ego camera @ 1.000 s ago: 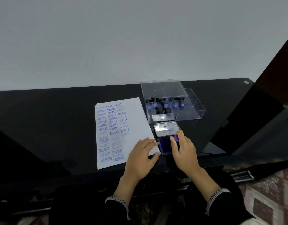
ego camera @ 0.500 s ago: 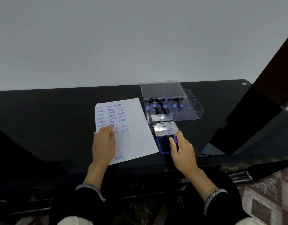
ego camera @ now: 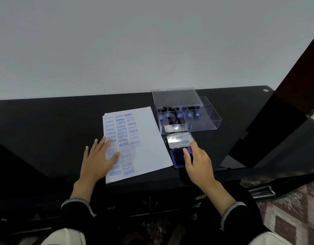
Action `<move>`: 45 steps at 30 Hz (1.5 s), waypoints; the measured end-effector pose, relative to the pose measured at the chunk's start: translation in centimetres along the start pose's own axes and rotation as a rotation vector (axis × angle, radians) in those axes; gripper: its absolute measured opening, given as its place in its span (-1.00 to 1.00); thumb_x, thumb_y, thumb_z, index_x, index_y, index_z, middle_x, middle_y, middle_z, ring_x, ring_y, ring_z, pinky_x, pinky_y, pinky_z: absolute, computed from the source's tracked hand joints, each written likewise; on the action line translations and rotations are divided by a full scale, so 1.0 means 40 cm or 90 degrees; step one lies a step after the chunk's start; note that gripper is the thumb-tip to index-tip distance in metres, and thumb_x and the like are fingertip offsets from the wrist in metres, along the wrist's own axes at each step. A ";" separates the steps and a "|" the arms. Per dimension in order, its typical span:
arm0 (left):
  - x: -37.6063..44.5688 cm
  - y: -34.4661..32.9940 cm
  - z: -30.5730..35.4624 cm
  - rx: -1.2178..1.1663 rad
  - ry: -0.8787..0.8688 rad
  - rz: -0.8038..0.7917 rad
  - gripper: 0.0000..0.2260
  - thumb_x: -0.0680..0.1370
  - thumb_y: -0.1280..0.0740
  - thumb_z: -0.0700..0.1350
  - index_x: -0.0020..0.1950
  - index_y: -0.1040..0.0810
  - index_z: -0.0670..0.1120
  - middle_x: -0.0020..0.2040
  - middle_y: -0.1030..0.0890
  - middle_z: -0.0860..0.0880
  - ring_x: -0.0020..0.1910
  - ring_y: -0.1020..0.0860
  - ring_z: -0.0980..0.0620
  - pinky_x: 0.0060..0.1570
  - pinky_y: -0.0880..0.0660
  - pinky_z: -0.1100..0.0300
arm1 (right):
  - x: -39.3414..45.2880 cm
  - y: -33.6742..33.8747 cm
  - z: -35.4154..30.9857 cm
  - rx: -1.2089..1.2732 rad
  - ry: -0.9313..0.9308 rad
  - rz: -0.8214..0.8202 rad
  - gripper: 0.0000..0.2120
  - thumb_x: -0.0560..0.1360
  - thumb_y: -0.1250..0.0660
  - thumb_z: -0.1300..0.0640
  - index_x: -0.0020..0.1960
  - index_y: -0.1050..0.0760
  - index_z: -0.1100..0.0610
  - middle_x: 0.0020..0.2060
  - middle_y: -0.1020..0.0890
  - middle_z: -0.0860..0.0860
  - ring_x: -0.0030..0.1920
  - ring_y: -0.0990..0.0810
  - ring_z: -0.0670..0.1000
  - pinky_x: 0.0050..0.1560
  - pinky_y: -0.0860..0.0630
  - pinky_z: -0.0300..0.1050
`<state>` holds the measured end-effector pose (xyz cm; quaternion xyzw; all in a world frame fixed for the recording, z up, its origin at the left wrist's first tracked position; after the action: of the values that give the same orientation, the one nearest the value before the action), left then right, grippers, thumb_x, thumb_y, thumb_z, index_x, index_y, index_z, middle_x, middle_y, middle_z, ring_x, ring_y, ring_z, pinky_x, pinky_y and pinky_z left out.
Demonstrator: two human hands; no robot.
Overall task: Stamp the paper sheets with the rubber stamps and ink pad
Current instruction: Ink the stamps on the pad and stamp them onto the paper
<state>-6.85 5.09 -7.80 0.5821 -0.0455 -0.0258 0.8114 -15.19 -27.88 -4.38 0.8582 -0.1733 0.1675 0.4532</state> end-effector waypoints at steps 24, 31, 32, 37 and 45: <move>-0.046 0.029 0.028 -0.206 -0.061 0.092 -0.70 0.57 -0.33 -0.03 0.29 -0.53 -0.03 0.36 -0.43 0.11 0.36 -0.37 0.13 0.20 -0.37 0.14 | -0.002 0.009 -0.012 0.030 -0.046 -0.060 -0.87 0.61 -0.18 0.13 -0.09 -0.26 0.05 -0.34 -0.41 -0.17 -0.40 -0.42 -0.16 -0.42 -0.22 -0.31; -0.041 0.026 0.029 -0.204 -0.128 0.092 -0.73 0.55 -0.29 0.03 0.21 -0.55 -0.03 0.26 -0.50 0.12 0.34 -0.40 0.13 0.48 -0.11 0.15 | 0.060 0.013 -0.075 -0.129 -0.077 -0.151 -0.85 0.62 -0.10 -0.01 -0.04 -0.27 0.06 -0.33 -0.48 -0.04 -0.33 -0.49 0.04 -0.33 -0.37 -0.06; -0.042 0.026 0.032 -0.183 -0.147 0.100 -0.72 0.54 -0.27 0.06 0.18 -0.56 -0.04 0.22 -0.52 0.12 0.32 -0.41 0.14 0.49 -0.02 0.18 | 0.067 0.004 -0.104 -0.086 -0.073 -0.153 -0.84 0.62 -0.11 -0.02 -0.03 -0.29 0.07 -0.33 -0.48 -0.04 -0.32 -0.49 0.01 -0.31 -0.40 -0.05; -0.049 0.024 0.046 -0.168 -0.193 0.075 -0.75 0.56 -0.29 0.10 0.17 -0.55 0.03 0.24 -0.49 0.19 0.28 -0.34 0.31 0.33 -0.17 0.40 | 0.101 -0.106 -0.229 0.239 -0.141 -0.239 -0.76 0.62 -0.14 -0.06 -0.03 -0.35 0.13 -0.29 -0.47 -0.02 -0.31 -0.40 -0.08 -0.31 -0.32 -0.25; -0.026 0.016 0.047 -0.161 -0.202 0.010 -0.73 0.60 -0.25 0.10 0.29 -0.50 0.15 0.25 -0.37 0.28 0.18 -0.35 0.35 0.07 -0.26 0.46 | 0.162 -0.202 -0.267 0.190 -0.062 -0.311 -0.72 0.61 -0.20 -0.03 -0.06 -0.37 0.19 -0.31 -0.46 0.01 -0.34 -0.38 -0.05 -0.31 -0.34 -0.23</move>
<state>-8.10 3.63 -6.65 0.4640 -0.1736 -0.1167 0.8608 -7.23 -15.61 -1.60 0.9387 0.0436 0.0357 0.3400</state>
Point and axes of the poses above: each hand's wrist, its own x-axis towards the middle knuckle, its own y-axis out of the back of the hand, z = x × y, the point moved 4 cm from there along x, towards the middle knuckle
